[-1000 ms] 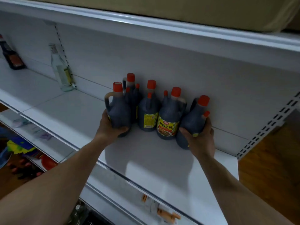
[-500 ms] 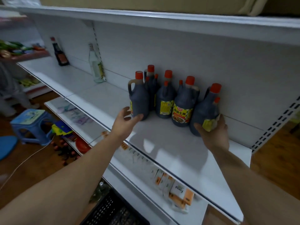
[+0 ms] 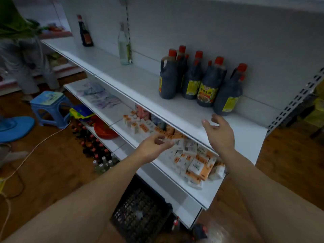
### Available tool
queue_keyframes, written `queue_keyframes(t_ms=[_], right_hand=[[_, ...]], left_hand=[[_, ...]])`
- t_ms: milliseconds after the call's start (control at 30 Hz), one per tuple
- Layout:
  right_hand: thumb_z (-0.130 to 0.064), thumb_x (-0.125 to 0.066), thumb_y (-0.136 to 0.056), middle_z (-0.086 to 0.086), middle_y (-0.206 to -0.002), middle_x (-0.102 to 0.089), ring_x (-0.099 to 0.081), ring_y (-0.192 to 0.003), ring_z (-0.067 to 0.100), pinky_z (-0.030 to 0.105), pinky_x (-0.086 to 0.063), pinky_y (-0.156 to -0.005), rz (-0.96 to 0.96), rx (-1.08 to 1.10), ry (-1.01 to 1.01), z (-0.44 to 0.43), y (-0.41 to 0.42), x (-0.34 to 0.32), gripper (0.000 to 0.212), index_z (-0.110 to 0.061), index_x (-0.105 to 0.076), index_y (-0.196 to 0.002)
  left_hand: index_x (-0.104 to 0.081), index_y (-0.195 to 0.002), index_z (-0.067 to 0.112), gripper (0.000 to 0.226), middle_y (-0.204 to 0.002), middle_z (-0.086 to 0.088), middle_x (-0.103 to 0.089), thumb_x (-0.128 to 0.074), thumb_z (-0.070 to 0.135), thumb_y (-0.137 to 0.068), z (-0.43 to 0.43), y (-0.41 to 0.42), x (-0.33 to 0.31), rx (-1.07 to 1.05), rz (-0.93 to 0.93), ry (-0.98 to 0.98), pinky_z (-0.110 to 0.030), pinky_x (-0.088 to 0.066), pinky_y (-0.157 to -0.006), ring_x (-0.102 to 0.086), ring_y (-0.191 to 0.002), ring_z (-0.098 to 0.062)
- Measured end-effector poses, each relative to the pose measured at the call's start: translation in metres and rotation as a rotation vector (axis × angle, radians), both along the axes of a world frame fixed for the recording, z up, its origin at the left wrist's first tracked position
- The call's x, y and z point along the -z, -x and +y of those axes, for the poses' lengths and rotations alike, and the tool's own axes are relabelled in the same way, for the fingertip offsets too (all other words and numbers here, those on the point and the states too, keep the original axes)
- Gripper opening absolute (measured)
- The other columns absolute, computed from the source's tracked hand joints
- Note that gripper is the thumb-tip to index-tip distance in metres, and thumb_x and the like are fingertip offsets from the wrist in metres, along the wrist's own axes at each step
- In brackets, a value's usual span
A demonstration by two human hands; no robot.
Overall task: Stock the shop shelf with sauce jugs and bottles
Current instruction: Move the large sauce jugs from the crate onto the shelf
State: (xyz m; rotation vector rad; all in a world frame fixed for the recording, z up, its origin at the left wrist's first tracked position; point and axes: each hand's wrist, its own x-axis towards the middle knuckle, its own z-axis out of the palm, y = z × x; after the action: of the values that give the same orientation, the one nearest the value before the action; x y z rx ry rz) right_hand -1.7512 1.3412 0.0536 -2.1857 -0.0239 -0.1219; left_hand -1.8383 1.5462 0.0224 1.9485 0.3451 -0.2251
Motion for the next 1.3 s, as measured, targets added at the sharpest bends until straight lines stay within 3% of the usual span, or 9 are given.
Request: queue_keyframes(t_ms=[133, 367, 567, 733, 833, 933, 1067, 1200, 1300], right_hand=[[-0.045, -0.057, -0.092, -0.001, -0.134, -0.054, -0.054, -0.094, 0.006, 0.03, -0.046, -0.091, -0.005, -0.137, 0.052, 0.006, 0.043, 0.034, 0.05, -0.02, -0.05, -0.135], [-0.05, -0.053, -0.093, -0.005, -0.138, -0.051, -0.058, -0.109, 0.012, 0.04, -0.049, -0.096, 0.175, -0.298, 0.215, -0.018, 0.076, 0.13, 0.054, -0.027, -0.044, -0.141], [-0.047, -0.055, -0.093, -0.005, -0.138, -0.051, -0.06, -0.109, 0.012, 0.037, -0.049, -0.092, 0.411, -0.396, 0.366, -0.061, 0.088, 0.288, 0.051, -0.024, -0.047, -0.138], [-0.045, -0.06, -0.089, -0.005, -0.105, -0.061, -0.061, -0.101, 0.015, 0.031, -0.047, -0.092, 0.642, -0.386, 0.425, -0.108, 0.112, 0.443, 0.049, -0.022, -0.054, -0.132], [-0.042, -0.061, -0.088, 0.002, -0.12, -0.064, -0.061, -0.104, 0.021, 0.028, -0.043, -0.088, 0.764, -0.379, 0.473, -0.131, 0.133, 0.519, 0.046, -0.024, -0.055, -0.13], [-0.038, -0.065, -0.085, 0.006, -0.125, -0.061, -0.056, -0.117, 0.025, 0.033, -0.042, -0.096, 0.813, -0.318, 0.482, -0.148, 0.151, 0.585, 0.048, -0.021, -0.056, -0.129], [-0.043, -0.066, -0.085, 0.007, -0.131, -0.057, -0.052, -0.122, 0.027, 0.031, -0.04, -0.093, 0.923, -0.147, 0.454, -0.165, 0.171, 0.65, 0.057, -0.016, -0.051, -0.133], [-0.04, -0.065, -0.086, 0.009, -0.131, -0.057, -0.052, -0.122, 0.029, 0.033, -0.04, -0.094, 0.981, -0.022, 0.415, -0.168, 0.18, 0.698, 0.054, -0.014, -0.052, -0.131], [-0.032, -0.064, -0.086, 0.013, -0.116, -0.065, -0.058, -0.111, 0.033, 0.033, -0.044, -0.083, 0.94, 0.041, 0.374, -0.164, 0.182, 0.727, 0.035, -0.011, -0.063, -0.114]], left_hand=[[-0.042, -0.141, 0.022, 0.075, -0.133, -0.001, -0.053, -0.061, 0.063, -0.081, -0.009, 0.044, 0.045, 0.065, 0.194, -0.045, -0.032, -0.043, -0.089, -0.055, -0.111, -0.021], [-0.035, -0.145, 0.021, 0.082, -0.142, -0.003, -0.049, -0.062, 0.064, -0.08, -0.042, 0.096, 0.161, 0.171, 0.464, -0.157, -0.032, -0.041, -0.101, -0.05, -0.126, -0.023], [-0.043, -0.137, 0.028, 0.076, -0.132, 0.004, -0.058, -0.063, 0.068, -0.075, -0.093, 0.113, 0.308, 0.071, 0.542, -0.231, -0.033, -0.045, -0.099, -0.056, -0.119, -0.02], [-0.037, -0.142, 0.031, 0.085, -0.143, 0.001, -0.049, -0.063, 0.071, -0.071, -0.137, 0.112, 0.458, 0.063, 0.66, -0.205, -0.037, -0.041, -0.105, -0.049, -0.128, -0.022], [-0.039, -0.139, 0.031, 0.08, -0.143, 0.002, -0.05, -0.065, 0.066, -0.073, -0.16, 0.11, 0.532, 0.073, 0.674, -0.229, -0.035, -0.041, -0.104, -0.049, -0.128, -0.021], [-0.031, -0.145, 0.03, 0.085, -0.148, 0.001, -0.044, -0.066, 0.063, -0.074, -0.174, 0.108, 0.595, 0.054, 0.675, -0.233, -0.035, -0.038, -0.108, -0.045, -0.133, -0.021], [-0.023, -0.148, 0.03, 0.098, -0.15, -0.003, -0.04, -0.069, 0.061, -0.068, -0.175, 0.098, 0.657, -0.017, 0.679, -0.181, -0.039, -0.036, -0.11, -0.043, -0.134, -0.024], [-0.029, -0.148, 0.025, 0.083, -0.149, -0.003, -0.04, -0.071, 0.044, -0.079, -0.173, 0.07, 0.693, -0.152, 0.571, -0.111, -0.037, -0.041, -0.106, -0.046, -0.13, -0.023], [-0.041, -0.14, 0.021, 0.059, -0.139, -0.002, -0.05, -0.065, 0.032, -0.087, -0.179, 0.055, 0.711, -0.209, 0.496, -0.053, -0.032, -0.043, -0.103, -0.052, -0.123, -0.022]])
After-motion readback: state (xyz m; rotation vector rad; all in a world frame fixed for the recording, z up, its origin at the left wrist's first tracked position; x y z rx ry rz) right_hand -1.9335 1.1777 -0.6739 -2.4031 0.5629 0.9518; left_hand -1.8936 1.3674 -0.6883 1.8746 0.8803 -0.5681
